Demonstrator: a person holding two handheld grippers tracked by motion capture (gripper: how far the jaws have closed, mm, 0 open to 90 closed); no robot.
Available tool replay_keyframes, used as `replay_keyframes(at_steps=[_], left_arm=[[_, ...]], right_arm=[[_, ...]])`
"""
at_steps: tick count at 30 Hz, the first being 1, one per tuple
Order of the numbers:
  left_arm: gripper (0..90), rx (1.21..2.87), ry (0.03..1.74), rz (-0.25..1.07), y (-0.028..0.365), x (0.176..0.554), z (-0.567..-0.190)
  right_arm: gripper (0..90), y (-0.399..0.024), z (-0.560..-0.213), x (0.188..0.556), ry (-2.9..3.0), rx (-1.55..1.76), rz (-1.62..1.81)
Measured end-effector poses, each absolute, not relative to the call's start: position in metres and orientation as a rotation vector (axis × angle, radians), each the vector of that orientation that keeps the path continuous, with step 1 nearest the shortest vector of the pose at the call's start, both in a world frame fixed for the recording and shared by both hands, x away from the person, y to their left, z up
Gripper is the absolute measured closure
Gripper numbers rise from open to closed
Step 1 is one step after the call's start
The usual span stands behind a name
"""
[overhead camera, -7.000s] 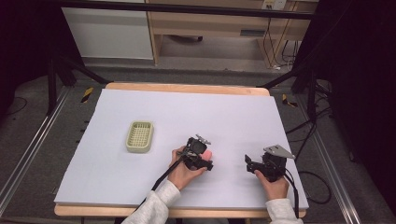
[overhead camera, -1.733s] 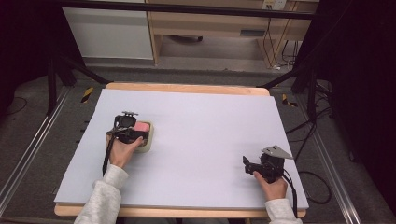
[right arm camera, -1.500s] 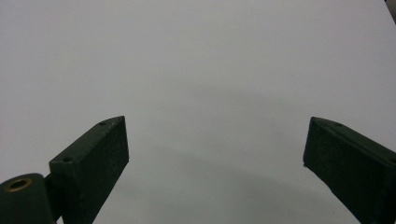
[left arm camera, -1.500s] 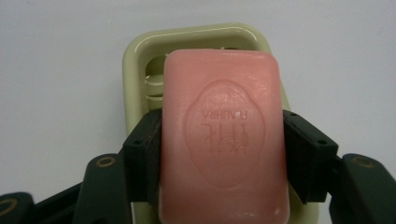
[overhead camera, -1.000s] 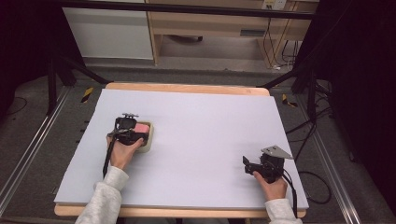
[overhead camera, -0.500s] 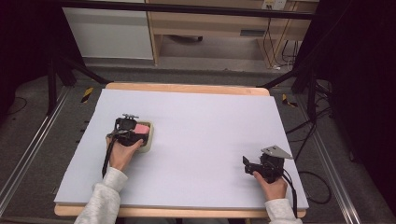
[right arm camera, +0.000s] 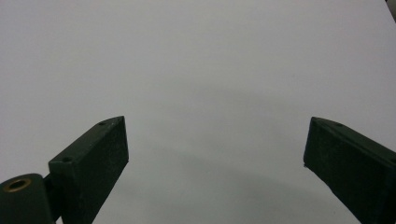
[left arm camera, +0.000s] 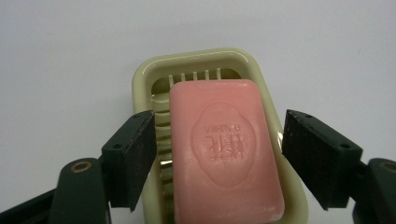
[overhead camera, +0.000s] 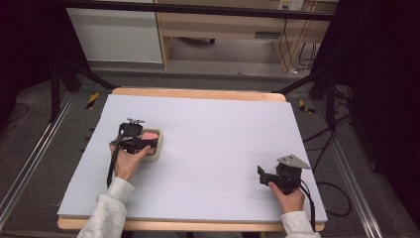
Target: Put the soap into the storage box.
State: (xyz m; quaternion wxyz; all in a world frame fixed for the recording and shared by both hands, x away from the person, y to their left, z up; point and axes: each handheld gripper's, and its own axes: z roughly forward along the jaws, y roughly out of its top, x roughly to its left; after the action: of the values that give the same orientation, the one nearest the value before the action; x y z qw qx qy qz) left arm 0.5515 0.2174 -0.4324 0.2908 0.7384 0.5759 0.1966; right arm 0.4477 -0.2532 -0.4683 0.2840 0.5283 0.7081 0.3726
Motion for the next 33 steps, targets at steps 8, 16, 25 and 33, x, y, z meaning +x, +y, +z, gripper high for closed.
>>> replay_keyframes(at_steps=[8,16,25,33], left_arm=[[25.3,1.920,1.445,0.512,0.225,0.532,-0.427],[24.3,1.876,1.382,0.531,0.236,0.511,-0.428],[24.3,1.855,1.340,0.539,0.255,0.484,-0.433],[24.3,1.843,1.336,0.573,0.273,0.464,-0.442]], right_arm=[[6.9,-0.253,-0.468,0.448,1.894,1.419,0.997],[6.9,-0.254,-0.469,0.448,1.891,1.427,0.993],[6.9,-0.255,-0.469,0.447,1.890,1.430,0.992],[6.9,-0.259,-0.468,0.445,1.871,1.454,0.998]])
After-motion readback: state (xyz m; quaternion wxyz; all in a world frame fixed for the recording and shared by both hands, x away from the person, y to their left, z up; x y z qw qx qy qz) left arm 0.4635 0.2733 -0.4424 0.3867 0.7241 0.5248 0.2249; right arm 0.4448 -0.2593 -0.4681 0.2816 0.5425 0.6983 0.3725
